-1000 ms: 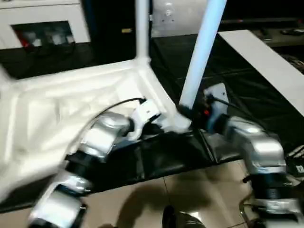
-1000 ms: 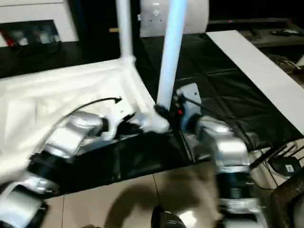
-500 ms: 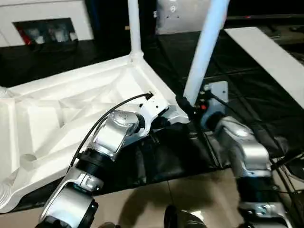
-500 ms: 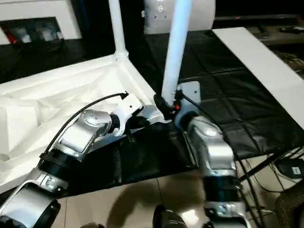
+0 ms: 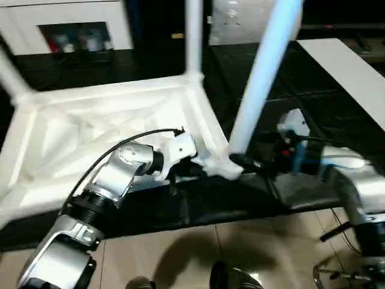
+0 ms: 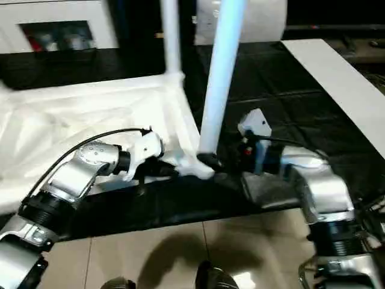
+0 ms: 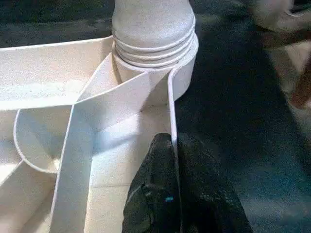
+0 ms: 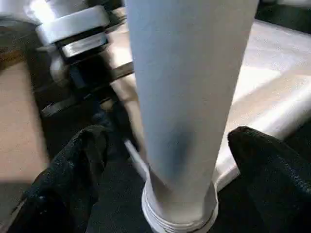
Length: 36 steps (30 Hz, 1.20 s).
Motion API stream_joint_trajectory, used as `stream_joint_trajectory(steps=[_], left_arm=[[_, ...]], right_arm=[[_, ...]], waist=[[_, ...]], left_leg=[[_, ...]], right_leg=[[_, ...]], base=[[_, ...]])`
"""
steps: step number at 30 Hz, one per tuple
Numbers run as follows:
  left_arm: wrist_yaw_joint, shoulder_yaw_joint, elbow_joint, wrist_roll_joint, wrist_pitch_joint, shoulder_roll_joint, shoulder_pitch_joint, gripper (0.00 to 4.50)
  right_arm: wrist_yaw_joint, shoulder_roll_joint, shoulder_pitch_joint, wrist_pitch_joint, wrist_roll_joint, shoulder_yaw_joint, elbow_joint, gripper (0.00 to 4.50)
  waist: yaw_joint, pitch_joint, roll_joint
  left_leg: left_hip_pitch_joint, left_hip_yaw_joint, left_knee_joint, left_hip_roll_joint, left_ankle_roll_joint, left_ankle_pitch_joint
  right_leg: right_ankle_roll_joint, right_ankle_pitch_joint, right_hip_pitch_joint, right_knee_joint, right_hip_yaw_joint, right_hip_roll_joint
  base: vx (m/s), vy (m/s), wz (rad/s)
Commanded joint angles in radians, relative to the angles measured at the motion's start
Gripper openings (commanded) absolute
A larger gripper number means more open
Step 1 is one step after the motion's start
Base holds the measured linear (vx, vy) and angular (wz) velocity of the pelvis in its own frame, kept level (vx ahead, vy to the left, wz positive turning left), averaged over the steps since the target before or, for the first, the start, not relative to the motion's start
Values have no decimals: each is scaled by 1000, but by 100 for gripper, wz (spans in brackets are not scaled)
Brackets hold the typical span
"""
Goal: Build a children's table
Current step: Rotate leg to tighten
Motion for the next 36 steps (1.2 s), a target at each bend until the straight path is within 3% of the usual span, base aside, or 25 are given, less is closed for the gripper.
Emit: stream_joint_trajectory(steps=[1,2,3,4,5,6,8,10,11,14,19,23,27,31,34,36], left_arm=[[-71,-31,-24,-17,-60,12,-18,0],[-106,-48,-21,-11,-88,31,-19,0],[-128,-55,-23,-11,-100,40,-18,0],[-148,-60,-25,-14,-107,45,-17,0],[-154,-61,-26,-15,-109,47,-17,0],[-176,-66,-30,-19,-117,53,-17,0],[-211,-70,-31,-23,-131,61,-20,0],[-226,-74,-27,-22,-144,64,-25,0],[-238,-77,-24,-25,-152,70,-29,0],[-253,-77,-20,-30,-158,76,-37,0],[-252,-73,0,-26,-169,74,-48,0],[-253,-65,5,-29,-163,67,-50,0],[-224,-47,-8,-45,-111,56,-43,0],[-137,-4,-31,-70,-9,18,-37,0],[-70,11,-64,-66,59,-7,-24,0],[-19,21,-90,-61,114,-29,-17,0]], right_arm=[[66,-23,-17,-19,14,17,23,432],[128,-38,-30,-21,26,32,47,432],[155,-42,-36,-10,36,37,56,432],[175,-45,-40,-9,42,43,62,405],[181,-45,-42,-9,43,44,64,405],[206,-50,-48,4,49,56,72,395],[257,-59,-59,9,50,84,89,375],[285,-62,-66,16,51,101,100,357],[296,-56,-74,9,47,109,113,351],[320,-54,-82,7,45,125,126,326],[329,-48,-82,-2,41,139,130,290],[338,-41,-77,6,55,144,120,262],[321,-27,-56,54,99,122,80,222],[200,26,-20,113,132,84,2,215],[21,97,-8,109,79,63,-15,211],[-98,150,-8,128,51,44,-20,207]], waist=[[-7,-79,-16],[-8,-80,-14],[-10,-82,-19],[-8,-82,-18],[-9,-76,-18],[-8,-78,-17],[-2,-85,-26],[3,-86,-25],[8,-89,-32],[15,-90,-37],[30,-90,-40],[29,-86,-38],[26,-84,-33],[25,-83,-32],[15,-81,-34],[-6,-80,-33]], left_leg=[[3,26,-58,-9,118,-168],[8,23,-59,-4,112,-188],[6,21,-63,0,111,-182],[5,19,-64,1,113,-179],[10,19,-65,3,108,-195],[14,19,-64,1,99,-197],[3,19,-67,0,102,-143],[2,19,-67,5,110,-102],[-1,20,-68,8,119,-69],[-5,24,-65,4,124,-39],[-14,28,-60,-4,121,-2],[-9,29,-61,-8,101,-55],[-8,27,-62,-7,91,-76],[-10,27,-63,-9,79,-74],[-12,27,-61,-16,60,-93],[-17,25,-56,-23,58,-121]], right_leg=[[102,-578,88,-96,26,-35],[100,-589,91,-100,23,-40],[84,-566,97,-95,28,-45],[74,-559,97,-92,29,-47],[63,-576,91,-95,30,-51],[51,-583,91,-94,33,-55],[21,-529,98,-75,47,-58],[-16,-481,96,-62,56,-59],[-51,-430,97,-47,64,-61],[-71,-413,96,-39,71,-60],[-51,-414,96,-34,72,-53],[-13,-490,94,-49,65,-49],[-2,-507,94,-55,61,-47],[8,-511,95,-57,59,-47],[43,-551,95,-68,48,-44],[81,-576,98,-79,34,-38]], base=[[0,0,0],[0,0,0],[0,0,0],[0,0,0],[0,0,0],[0,0,0],[0,0,0],[0,0,0],[0,0,0],[0,0,0],[0,0,0],[0,0,0],[0,0,0],[0,0,0],[0,0,0],[0,0,0]])
